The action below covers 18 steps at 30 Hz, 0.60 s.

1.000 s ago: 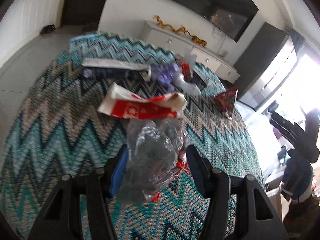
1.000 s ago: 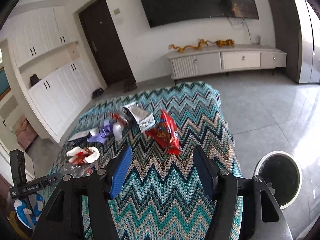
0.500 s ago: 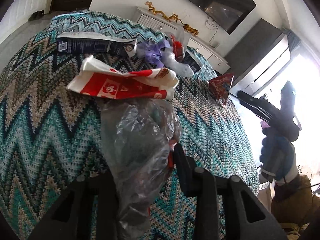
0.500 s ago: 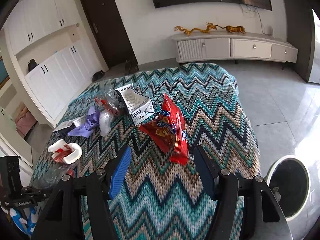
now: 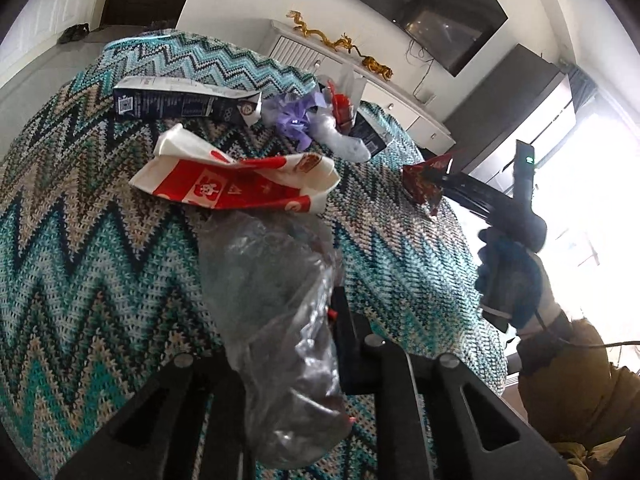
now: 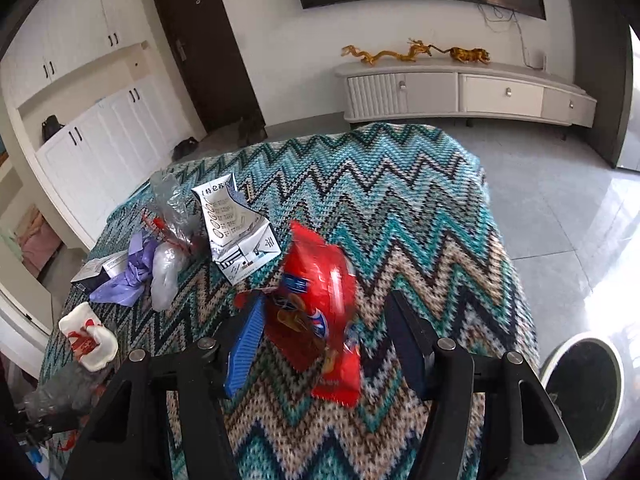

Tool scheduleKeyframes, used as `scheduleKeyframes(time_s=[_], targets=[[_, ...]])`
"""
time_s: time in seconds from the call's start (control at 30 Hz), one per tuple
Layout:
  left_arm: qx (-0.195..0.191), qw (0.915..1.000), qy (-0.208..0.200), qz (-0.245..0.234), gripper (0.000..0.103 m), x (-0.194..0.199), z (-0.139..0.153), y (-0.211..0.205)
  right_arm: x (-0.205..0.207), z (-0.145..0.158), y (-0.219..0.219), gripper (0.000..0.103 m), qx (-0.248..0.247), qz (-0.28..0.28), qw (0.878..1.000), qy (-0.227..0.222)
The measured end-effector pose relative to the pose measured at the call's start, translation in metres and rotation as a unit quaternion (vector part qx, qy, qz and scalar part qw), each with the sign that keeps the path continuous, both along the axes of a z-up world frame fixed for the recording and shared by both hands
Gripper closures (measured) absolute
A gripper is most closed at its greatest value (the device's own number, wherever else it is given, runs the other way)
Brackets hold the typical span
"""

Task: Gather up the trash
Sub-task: 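Grasp red snack bag with right tool while left tool holds plastic, then carry both items to the bin and open both tools over it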

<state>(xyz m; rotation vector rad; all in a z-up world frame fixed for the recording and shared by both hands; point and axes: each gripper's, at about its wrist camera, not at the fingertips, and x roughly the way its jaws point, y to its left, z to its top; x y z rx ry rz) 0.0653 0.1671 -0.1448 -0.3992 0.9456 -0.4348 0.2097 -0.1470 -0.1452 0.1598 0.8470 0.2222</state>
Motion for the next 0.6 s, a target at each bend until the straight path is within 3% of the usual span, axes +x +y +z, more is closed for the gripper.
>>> scheduleKeyframes(time_s=[0.03, 0.1, 0.17, 0.6], targets=[[0.0, 1.0, -0.001, 0.0, 0.09, -0.001, 0.002, 0.0, 0.002, -0.002, 0.0, 0.055, 0.003, 0.0, 1.0, 0.003], [0.001, 1.0, -0.006, 0.001, 0.09, -0.006, 0.006, 0.0, 0.004, -0.005, -0.002, 0.082, 0.012, 0.001, 1.0, 0.009], [-0.001, 0.9999, -0.011, 0.003, 0.091, -0.011, 0.011, 0.002, 0.001, -0.006, -0.003, 0.088, 0.021, 0.005, 1.0, 0.007], [-0.036, 0.9984, -0.045, -0.003, 0.091, -0.038, 0.04, 0.005, -0.072, 0.025, -0.006, 0.093, 0.056, 0.043, 0.997, -0.04]])
